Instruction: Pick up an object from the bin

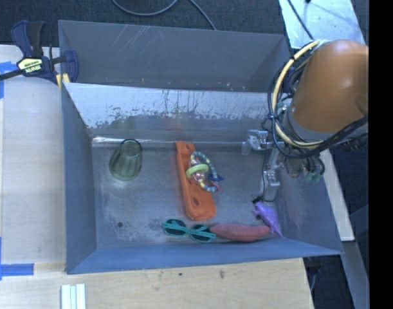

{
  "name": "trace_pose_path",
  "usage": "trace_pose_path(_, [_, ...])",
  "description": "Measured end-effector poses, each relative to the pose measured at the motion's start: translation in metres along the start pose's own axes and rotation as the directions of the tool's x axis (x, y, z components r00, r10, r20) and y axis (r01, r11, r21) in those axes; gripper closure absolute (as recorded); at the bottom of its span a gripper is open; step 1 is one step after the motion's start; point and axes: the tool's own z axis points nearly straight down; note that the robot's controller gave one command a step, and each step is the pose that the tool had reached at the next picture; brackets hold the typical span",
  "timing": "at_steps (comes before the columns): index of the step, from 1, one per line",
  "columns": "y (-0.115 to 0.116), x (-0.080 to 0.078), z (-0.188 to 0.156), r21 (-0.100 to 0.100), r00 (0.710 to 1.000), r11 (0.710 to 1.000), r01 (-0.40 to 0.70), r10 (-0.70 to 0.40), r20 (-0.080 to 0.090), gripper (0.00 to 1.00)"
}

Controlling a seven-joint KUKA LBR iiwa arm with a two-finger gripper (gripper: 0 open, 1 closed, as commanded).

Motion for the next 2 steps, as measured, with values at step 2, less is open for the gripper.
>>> trace_pose_path(2, [0.042,-0.002,0.067,-0.001,0.998,0.998,-0.063,0.063,0.011,0.0])
